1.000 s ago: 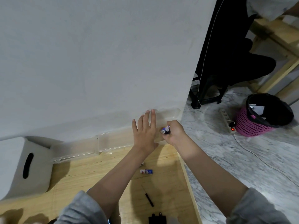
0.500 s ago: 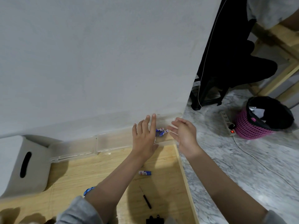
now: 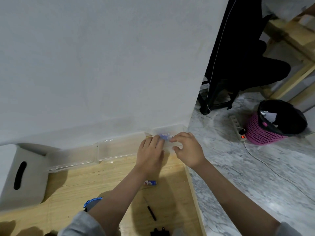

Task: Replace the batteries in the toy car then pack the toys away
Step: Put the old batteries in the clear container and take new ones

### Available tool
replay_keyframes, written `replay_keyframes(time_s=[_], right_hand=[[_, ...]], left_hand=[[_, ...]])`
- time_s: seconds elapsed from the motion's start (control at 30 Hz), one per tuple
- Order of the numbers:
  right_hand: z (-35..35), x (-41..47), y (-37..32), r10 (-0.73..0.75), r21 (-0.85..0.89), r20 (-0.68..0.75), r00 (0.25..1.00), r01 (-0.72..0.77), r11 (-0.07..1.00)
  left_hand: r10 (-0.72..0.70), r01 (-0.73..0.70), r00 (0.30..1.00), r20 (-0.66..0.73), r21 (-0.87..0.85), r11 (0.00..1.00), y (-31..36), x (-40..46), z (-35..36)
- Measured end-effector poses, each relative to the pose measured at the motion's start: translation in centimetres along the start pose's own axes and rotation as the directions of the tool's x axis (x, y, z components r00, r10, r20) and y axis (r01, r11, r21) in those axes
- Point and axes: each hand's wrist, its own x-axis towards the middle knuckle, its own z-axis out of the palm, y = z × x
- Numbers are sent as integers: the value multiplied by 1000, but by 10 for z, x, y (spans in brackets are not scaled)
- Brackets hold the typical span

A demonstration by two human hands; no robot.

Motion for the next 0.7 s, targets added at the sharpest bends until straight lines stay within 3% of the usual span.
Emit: replay_keyframes(time_s=[0.23, 0.43, 0.7], right_hand=[[2, 1, 10, -113, -221, 72, 991, 126, 967], [13, -1, 21, -358, -337, -70, 931, 316, 887], [28, -2, 35, -527, -351, -294, 797, 423, 836]], left_hand=[[-48, 49, 995, 83, -6, 999, 3, 1, -3], [-72, 70, 985, 156, 16, 997, 2, 1, -1], [-68, 61, 985, 156, 47, 997, -2, 2, 4]])
